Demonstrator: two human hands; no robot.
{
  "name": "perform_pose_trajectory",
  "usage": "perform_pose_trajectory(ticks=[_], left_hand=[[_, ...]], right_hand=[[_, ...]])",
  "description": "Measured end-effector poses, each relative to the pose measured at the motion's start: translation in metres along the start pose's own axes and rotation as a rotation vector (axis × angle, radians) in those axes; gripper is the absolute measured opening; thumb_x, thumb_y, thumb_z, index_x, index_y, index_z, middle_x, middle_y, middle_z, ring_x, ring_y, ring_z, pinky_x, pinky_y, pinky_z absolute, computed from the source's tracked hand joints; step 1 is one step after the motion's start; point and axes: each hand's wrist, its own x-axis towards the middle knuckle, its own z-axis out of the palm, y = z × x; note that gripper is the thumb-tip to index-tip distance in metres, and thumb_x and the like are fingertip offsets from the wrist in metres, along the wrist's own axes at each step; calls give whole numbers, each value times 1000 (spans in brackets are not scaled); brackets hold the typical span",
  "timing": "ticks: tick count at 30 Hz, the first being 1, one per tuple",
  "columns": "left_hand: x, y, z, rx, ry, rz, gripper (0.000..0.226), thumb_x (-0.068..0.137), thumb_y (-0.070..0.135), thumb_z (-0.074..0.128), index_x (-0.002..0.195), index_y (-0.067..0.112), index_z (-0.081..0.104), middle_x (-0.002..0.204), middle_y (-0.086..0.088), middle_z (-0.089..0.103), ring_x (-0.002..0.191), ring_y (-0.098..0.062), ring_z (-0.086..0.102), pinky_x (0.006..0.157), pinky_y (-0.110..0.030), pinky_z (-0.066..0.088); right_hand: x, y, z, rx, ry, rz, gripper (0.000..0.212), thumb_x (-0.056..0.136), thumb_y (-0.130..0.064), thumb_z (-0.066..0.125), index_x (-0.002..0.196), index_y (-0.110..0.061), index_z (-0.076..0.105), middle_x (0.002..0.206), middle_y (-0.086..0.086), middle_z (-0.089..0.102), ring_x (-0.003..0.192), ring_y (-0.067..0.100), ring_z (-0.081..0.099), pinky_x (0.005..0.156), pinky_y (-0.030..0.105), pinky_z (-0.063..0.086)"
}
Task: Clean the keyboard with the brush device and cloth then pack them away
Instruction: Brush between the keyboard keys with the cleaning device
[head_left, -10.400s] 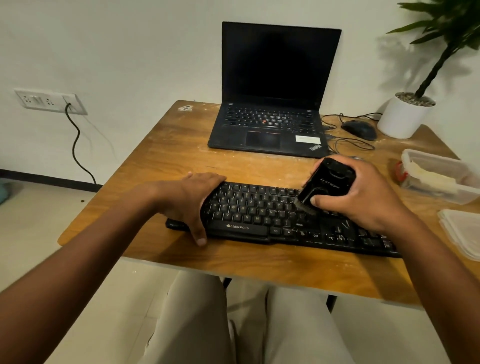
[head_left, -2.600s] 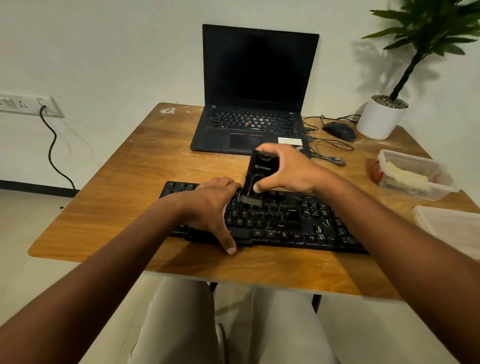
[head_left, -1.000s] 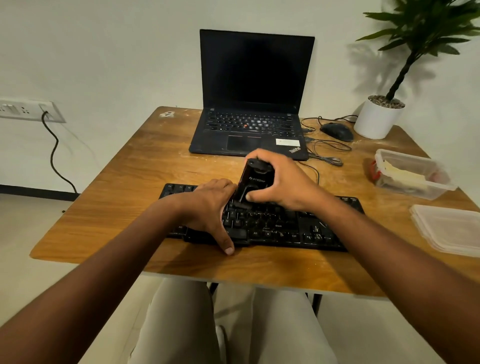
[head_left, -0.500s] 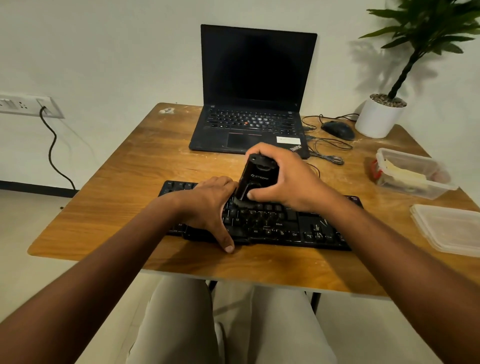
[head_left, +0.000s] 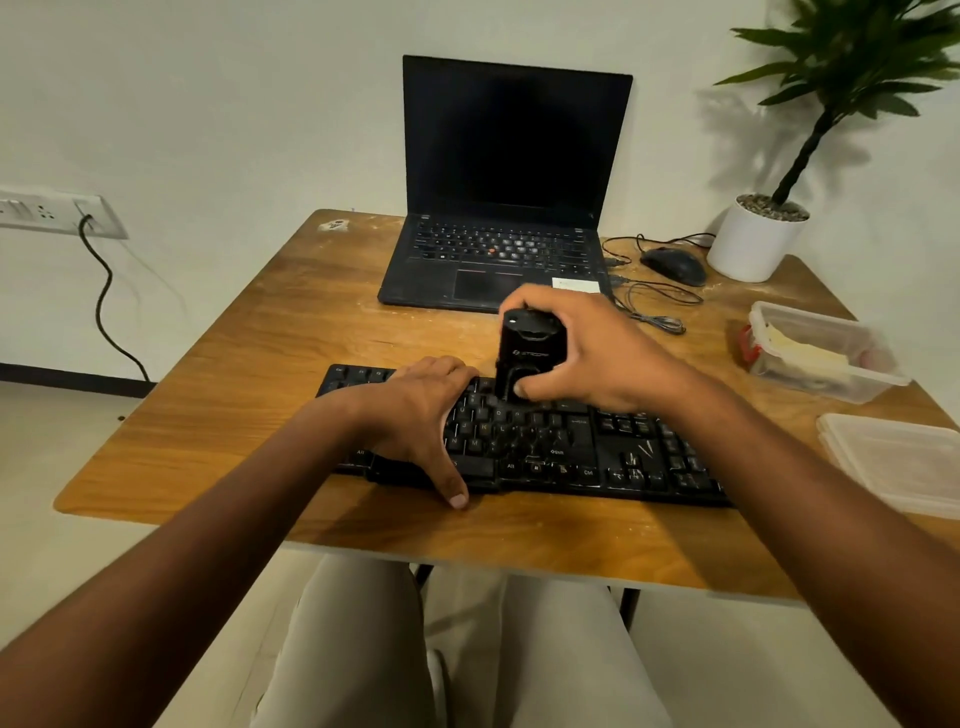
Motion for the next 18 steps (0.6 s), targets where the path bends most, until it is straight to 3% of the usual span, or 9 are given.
perform_pose_trajectory(ticks=[4, 10, 14, 18], left_hand=[[0, 0, 0, -1, 4, 5, 150, 54, 61, 96, 165, 23, 3, 169, 5, 10, 156, -22, 7, 130, -43, 11], [1, -2, 2, 3, -7, 0, 153, 54, 63, 95, 166, 23, -1, 172, 5, 2, 158, -23, 0, 128, -41, 6], [0, 0, 1, 4, -8, -3, 152, 56, 61, 95, 166, 23, -2, 172, 4, 1, 158, -23, 0, 128, -41, 6], [1, 0, 0, -5, 24, 11, 145, 53, 60, 97, 164, 23, 10, 165, 4, 18, 153, -21, 14, 127, -41, 15]], right_hand=[[-2, 12, 24, 28, -17, 7, 50, 72, -14, 89, 107, -35, 60, 97, -13, 66, 89, 0, 63, 66, 15, 52], [-14, 21, -15, -189, -171, 105, 54, 74, -13, 88, 112, -37, 60, 102, -18, 63, 94, 1, 61, 73, 21, 50], [-5, 7, -13, -71, -48, 46, 55, 74, -10, 87, 114, -34, 59, 105, -13, 64, 98, 4, 63, 71, 27, 59], [1, 4, 19, 48, -12, -22, 51, 74, -11, 87, 110, -34, 60, 99, -11, 68, 88, 9, 67, 65, 33, 59]])
